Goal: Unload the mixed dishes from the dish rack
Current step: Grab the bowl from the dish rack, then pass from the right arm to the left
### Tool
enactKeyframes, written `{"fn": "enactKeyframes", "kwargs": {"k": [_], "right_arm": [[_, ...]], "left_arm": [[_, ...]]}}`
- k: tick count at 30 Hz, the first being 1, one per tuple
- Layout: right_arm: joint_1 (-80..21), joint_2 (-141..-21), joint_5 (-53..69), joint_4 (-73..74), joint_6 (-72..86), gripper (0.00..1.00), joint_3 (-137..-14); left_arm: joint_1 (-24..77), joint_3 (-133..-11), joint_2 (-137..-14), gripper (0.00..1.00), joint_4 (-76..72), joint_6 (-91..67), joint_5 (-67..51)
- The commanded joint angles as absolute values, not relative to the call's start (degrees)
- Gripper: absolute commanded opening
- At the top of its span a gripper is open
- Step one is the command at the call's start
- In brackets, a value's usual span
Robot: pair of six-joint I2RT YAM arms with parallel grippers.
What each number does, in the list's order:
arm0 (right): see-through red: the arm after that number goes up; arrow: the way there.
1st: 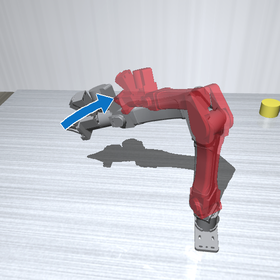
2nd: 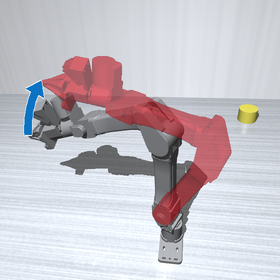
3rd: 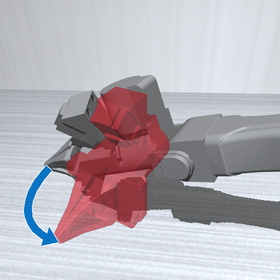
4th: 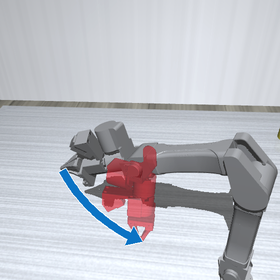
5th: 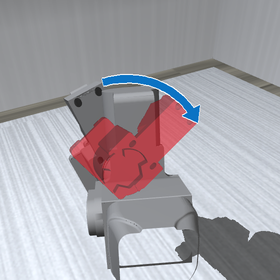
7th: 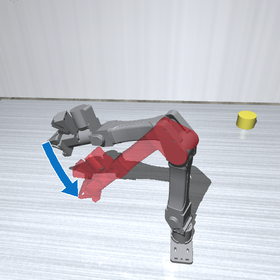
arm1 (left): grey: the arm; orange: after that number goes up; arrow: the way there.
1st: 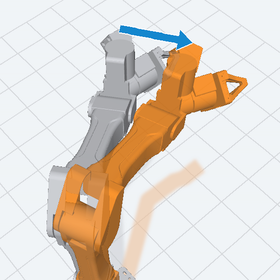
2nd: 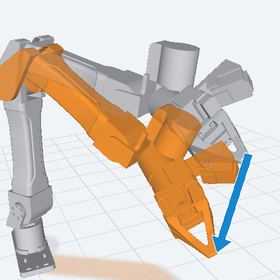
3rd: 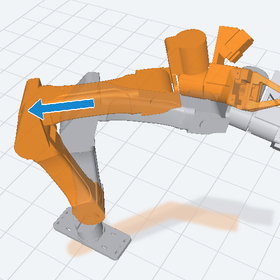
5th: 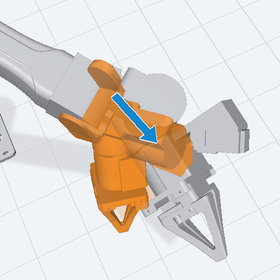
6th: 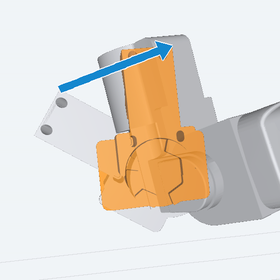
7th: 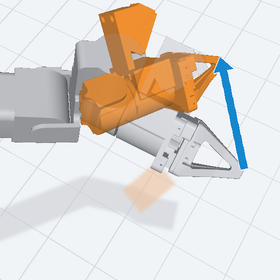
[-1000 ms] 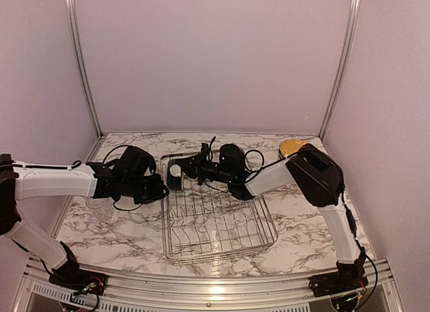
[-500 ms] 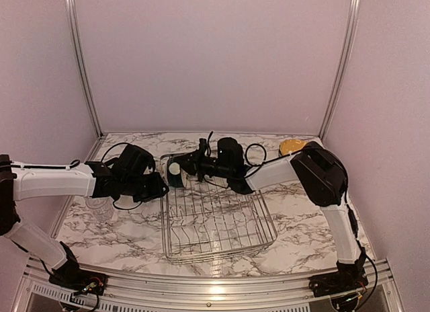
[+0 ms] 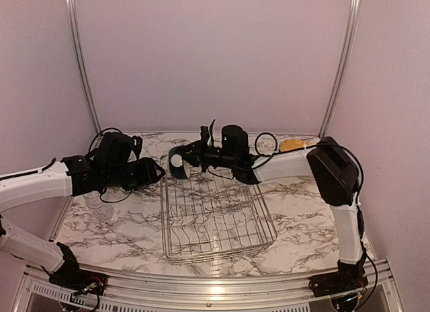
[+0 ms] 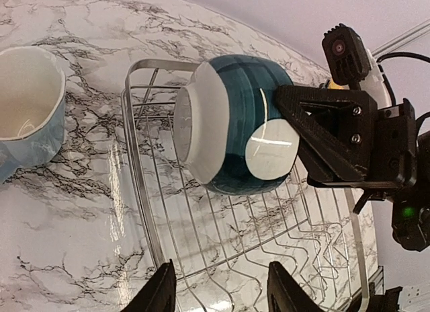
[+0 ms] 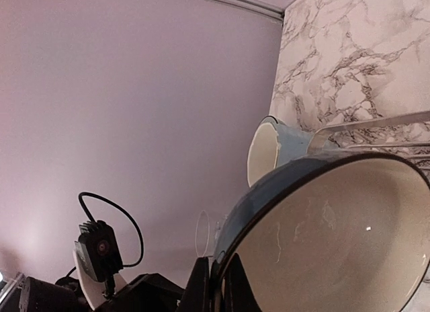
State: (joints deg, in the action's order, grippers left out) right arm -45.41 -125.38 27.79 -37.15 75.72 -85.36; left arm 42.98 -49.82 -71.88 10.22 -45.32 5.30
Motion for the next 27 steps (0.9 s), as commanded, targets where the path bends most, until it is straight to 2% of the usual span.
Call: {"fn": "enactKeyframes", "kwargs": {"k": [1,13,22,27], "right_arm": [[-45.19,-116.49,29.10,-28.68,61.93,0.00,-86.62],[-47.21,-103.82,21.27,1.30,28.42,0.00,-87.08],[-56.59,-103.78,6.11,16.30,-5.47,0.00,-91.90],[-58.93,-103.18,4.66,22.03,-19.16,0.00,-93.15]], "left_arm": [[43.21,-52.89,-66.14,0.49,13.83,-43.55,7.67],[43.06,-56.71,-57.85,0.66,16.51,-41.15,10.29],[40.94,-62.36,-59.90,0.75,20.33,-44.41,3.88],[39.73,-66.83,-65.03,0.77,24.28,-41.86,0.29]]}}
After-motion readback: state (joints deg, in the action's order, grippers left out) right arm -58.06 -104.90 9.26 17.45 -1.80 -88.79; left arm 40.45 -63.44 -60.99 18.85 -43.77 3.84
